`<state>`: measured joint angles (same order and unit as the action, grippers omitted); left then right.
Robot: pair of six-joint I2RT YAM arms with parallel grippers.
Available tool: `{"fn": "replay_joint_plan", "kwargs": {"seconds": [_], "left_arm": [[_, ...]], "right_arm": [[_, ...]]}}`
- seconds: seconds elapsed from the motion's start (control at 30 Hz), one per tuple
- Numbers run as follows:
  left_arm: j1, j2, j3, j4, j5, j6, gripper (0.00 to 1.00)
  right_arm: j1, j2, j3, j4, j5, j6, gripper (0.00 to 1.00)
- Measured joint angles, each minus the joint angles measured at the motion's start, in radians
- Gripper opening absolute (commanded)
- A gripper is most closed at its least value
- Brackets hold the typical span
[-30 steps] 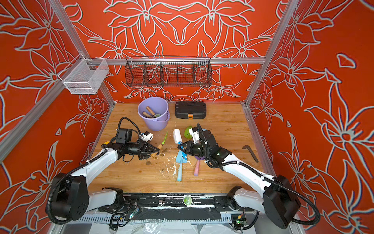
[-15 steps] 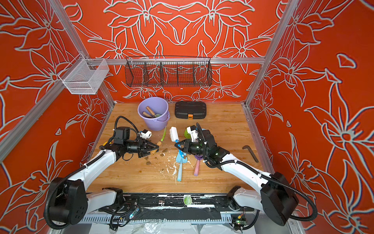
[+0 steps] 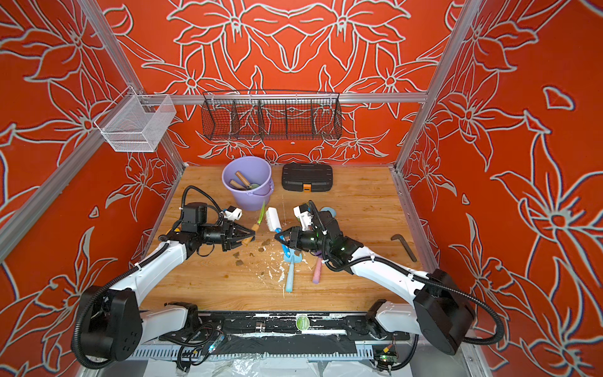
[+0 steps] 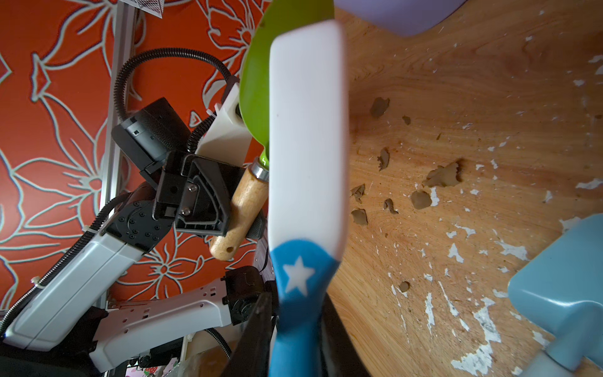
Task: Brush the soil off the hand trowel and place it into the bucket
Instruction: Brush off the soil from the hand trowel.
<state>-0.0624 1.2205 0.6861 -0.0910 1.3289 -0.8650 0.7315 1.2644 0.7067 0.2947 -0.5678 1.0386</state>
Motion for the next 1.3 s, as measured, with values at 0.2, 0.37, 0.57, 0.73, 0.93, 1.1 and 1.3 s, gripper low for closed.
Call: {"fn": "replay_joint_plan", "kwargs": {"seconds": [0.2, 0.37, 0.57, 0.73, 0.93, 1.1, 1.3], "left_arm": [[0.006, 0.0, 0.0, 0.002, -0.005, 0.0, 0.0], [0.012, 0.0, -0.002, 0.004, -0.008, 0.0, 0.0], [0.017, 0.002, -0.018, 0.003, -0.008, 0.0, 0.0], [0.018, 0.003, -0.023, 0.003, -0.008, 0.0, 0.0], [0.021, 0.003, -0.023, 0.003, -0.008, 0.0, 0.0], [0.023, 0.003, -0.023, 0.006, -0.008, -0.01, 0.0], [0.023, 0.003, -0.023, 0.03, -0.008, -0.047, 0.0]], "right_arm": [[0.046, 0.059, 0.02, 0.032, -0.014, 0.016, 0.0], [0.081, 0.061, 0.013, 0.037, -0.035, 0.023, 0.0], [0.084, 0.021, -0.013, -0.017, -0.034, 0.006, 0.0], [0.084, -0.036, 0.003, -0.182, 0.052, -0.059, 0.0], [0.082, -0.076, 0.04, -0.259, 0.143, -0.117, 0.0], [0.082, -0.076, 0.066, -0.229, 0.145, -0.126, 0.0], [0.082, -0.033, 0.071, -0.157, 0.13, -0.122, 0.0]]}}
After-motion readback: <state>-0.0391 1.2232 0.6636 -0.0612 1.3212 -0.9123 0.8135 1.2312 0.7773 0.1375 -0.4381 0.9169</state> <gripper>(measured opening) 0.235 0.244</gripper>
